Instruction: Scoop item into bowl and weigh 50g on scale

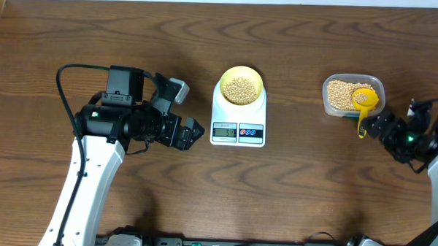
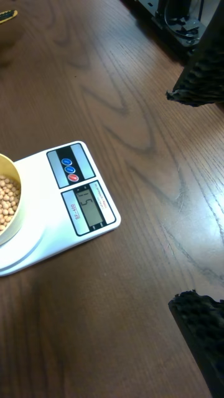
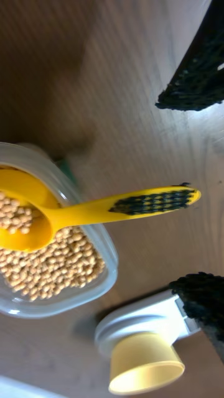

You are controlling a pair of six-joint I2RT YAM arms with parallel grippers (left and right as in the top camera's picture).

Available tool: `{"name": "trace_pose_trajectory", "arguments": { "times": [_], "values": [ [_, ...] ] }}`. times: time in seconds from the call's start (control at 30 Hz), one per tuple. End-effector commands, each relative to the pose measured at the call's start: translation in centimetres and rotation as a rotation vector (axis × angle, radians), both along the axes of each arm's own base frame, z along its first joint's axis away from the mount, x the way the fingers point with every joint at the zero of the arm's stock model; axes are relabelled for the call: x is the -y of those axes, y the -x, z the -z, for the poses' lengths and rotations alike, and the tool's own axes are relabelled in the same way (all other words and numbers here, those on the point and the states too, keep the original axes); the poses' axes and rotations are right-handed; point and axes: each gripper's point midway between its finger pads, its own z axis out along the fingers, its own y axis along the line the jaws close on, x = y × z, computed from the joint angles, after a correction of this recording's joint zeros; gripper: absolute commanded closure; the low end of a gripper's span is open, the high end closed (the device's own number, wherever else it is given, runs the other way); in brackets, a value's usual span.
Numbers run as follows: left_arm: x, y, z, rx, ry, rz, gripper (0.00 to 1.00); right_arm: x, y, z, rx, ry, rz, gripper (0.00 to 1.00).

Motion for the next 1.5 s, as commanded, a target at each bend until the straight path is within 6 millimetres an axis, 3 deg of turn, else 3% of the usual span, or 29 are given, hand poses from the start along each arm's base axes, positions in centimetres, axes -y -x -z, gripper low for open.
{"name": "trace_pose_trajectory", "arguments": {
  "times": [0.0,0.17,0.7,1.1,1.47],
  "values": [
    [-0.3,0.0,0.4,-0.009,-0.011,-0.004,0.02,-2.1,0.0,-0.3,0.080,-0.125,-0.061,0.19],
    [-0.3,0.0,0.4,-0.009,-0.011,-0.004,0.02,-2.4,0.1,1.4,0.089,-0.144,-0.045,0.25],
    [-0.3,0.0,0.4,-0.009,-0.011,-0.004,0.02,-1.9,-2.4,3.5,0.115,-0.238,0.004,0.51],
    [-0.3,0.0,0.4,-0.009,-0.011,-0.004,0.02,-1.7,-2.6,3.4,0.127,-0.233,0.005,0.75],
    [-0.3,0.0,0.4,-0.009,-0.011,-0.004,0.02,-1.6,-3.3,2.7,0.172,-0.232,-0.007,0.84]
  ]
}}
